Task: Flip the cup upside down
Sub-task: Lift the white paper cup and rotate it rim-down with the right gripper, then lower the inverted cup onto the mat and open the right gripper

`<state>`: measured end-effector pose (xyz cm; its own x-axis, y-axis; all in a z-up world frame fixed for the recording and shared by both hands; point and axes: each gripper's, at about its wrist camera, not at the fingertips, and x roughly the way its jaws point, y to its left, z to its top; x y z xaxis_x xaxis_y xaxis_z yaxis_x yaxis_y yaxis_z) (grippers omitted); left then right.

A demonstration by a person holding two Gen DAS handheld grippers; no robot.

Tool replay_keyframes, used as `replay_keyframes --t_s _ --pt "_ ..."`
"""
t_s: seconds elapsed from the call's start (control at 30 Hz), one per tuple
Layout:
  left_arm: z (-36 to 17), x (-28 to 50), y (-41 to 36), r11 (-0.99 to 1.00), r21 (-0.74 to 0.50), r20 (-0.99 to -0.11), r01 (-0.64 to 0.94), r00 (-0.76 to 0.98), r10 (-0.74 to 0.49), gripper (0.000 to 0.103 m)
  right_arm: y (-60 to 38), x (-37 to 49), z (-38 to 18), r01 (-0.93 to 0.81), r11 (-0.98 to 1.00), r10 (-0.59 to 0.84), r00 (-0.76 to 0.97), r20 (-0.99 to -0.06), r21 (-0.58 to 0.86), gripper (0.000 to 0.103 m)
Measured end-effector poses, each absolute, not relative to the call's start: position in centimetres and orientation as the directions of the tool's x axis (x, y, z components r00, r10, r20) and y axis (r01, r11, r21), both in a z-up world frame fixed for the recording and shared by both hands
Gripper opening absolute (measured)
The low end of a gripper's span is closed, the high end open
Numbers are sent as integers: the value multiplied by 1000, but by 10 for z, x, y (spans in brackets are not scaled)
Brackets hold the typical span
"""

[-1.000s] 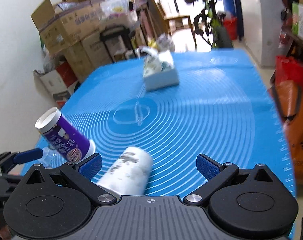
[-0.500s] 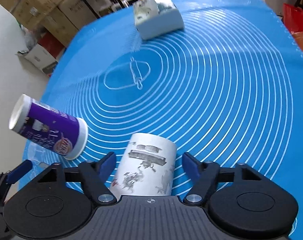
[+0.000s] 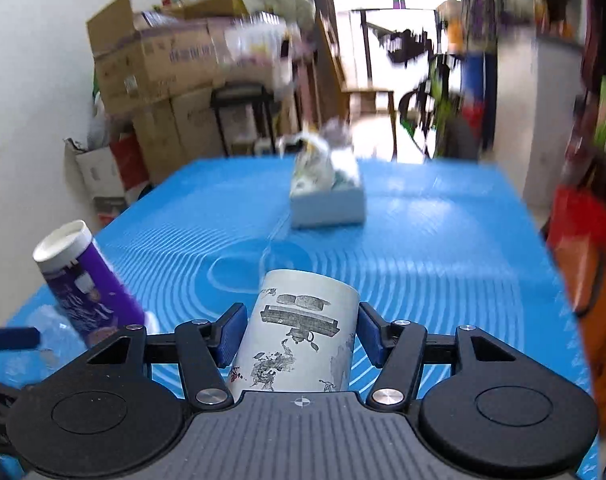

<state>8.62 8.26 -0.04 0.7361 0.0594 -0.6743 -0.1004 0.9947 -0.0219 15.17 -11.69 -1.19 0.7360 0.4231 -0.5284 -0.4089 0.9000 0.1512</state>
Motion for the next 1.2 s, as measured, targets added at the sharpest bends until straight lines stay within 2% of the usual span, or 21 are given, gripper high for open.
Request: replay_keyframes --t_s 0.17,0.37,0.57,0.97,1.0,1.07,1.2 --pt "-2 85 74 994 -19 -663 -111 745 70 97 -118 126 -32 -387 922 358 834 -419 18 63" --pt "-6 82 67 994 -12 -660 -107 747 72 97 -113 88 -51 -416 903 358 866 -349 -106 62" --pt "-9 77 63 994 -23 -669 -109 740 65 97 -110 74 -51 -424 895 354 865 -355 -141 62" --pt "-11 71 52 995 -17 -674 -94 737 58 97 -126 64 -51 -382 921 325 860 -393 -76 63" --pt "-11 71 51 996 -18 -674 -91 736 55 97 -127 63 -51 -381 922 324 860 -395 -74 67" --pt "-11 69 49 997 -23 -675 -80 736 43 97 -130 59 -51 -375 924 317 859 -401 -72 69" --pt "-12 57 44 998 -39 -648 -54 761 16 97 -142 47 -42 -362 932 323 850 -416 -16 86"
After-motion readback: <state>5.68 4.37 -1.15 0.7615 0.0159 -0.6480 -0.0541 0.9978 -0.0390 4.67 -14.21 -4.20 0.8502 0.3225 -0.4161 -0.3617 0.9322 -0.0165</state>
